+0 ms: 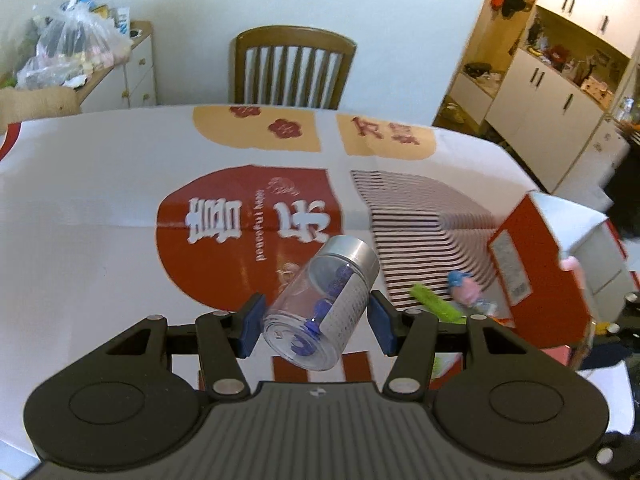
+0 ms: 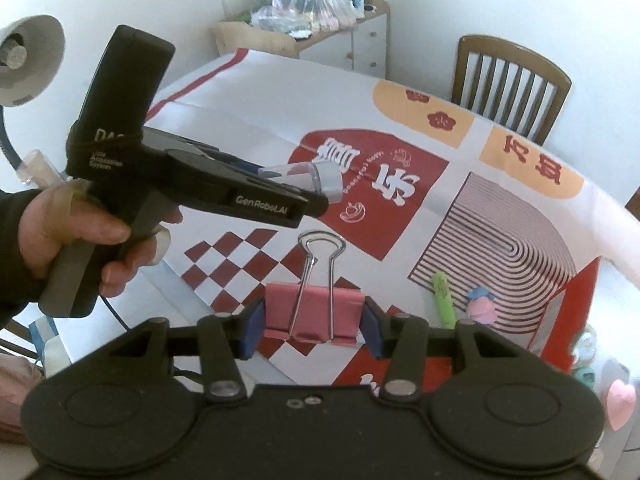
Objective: Organize rigid objects
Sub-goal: 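Carry the pill bottle into the box with the left gripper while the right gripper carries the binder clip there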
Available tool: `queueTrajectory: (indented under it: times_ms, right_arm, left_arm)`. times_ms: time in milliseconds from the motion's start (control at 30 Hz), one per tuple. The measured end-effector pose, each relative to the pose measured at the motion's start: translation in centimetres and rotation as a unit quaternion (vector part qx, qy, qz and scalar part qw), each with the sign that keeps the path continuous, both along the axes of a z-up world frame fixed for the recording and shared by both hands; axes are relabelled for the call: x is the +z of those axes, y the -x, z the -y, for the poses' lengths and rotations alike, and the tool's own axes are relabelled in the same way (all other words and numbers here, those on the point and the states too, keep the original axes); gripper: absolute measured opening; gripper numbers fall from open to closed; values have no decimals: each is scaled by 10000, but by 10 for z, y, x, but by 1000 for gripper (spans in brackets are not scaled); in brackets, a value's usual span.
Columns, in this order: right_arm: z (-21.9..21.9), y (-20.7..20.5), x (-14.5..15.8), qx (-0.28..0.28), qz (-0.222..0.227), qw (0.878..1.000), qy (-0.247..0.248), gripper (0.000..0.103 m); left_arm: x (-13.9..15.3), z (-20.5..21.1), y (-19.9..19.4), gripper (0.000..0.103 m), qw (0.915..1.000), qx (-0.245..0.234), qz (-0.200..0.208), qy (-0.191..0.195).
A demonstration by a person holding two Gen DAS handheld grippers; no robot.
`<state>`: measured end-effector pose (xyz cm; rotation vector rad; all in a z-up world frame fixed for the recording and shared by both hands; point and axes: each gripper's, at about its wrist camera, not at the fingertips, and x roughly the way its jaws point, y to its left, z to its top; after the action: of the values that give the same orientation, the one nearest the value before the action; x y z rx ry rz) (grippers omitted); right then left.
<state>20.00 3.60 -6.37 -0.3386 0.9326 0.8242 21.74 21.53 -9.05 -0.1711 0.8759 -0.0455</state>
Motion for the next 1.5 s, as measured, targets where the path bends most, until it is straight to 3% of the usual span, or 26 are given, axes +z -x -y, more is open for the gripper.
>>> queueTrajectory:
  times_ms: [433,767,1200,1500]
  right_arm:
    - [64,-7,27,258,-60,9996,-52,49]
    - [143,-29,33,559,-302,9979,141,49]
    - [253,-70,20,107,-186,9993,308,49]
    - [302,-94,-12,-349,-238,9979,499,49]
  left_arm:
    - [50,74,8,55,9994,-226,254,0]
    - [68,174,-8,55,9975,-635,317,-48]
    - [59,294,-50,55,9946,-983,190,-287]
    - [23,343,-88,55,9931,-1068,-152,-451]
